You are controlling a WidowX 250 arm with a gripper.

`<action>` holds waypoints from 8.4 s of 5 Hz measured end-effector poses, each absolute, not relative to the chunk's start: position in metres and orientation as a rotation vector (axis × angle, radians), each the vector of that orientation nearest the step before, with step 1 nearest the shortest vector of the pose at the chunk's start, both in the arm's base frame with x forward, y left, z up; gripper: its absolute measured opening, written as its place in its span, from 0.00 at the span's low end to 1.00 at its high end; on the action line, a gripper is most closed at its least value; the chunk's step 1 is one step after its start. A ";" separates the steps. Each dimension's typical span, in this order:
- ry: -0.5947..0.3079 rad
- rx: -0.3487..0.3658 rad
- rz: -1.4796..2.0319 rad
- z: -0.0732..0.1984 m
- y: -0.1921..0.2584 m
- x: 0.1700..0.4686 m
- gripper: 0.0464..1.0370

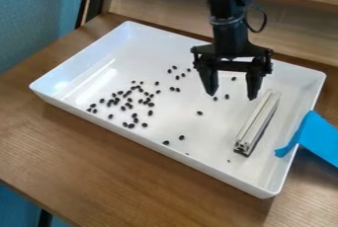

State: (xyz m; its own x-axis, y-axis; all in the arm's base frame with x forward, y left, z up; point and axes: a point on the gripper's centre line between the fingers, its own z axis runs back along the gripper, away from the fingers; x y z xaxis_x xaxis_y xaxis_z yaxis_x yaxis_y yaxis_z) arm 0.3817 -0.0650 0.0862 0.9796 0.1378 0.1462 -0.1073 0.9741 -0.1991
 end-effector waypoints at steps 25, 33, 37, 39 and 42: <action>-0.208 -0.118 0.183 0.109 0.023 0.311 0.30; -0.199 -0.038 0.228 0.049 -0.049 0.313 0.30; -0.237 0.000 0.235 0.046 0.020 0.303 0.30; -0.222 0.025 0.250 0.047 0.060 0.296 0.30; -0.199 0.064 0.236 0.053 0.143 0.288 0.30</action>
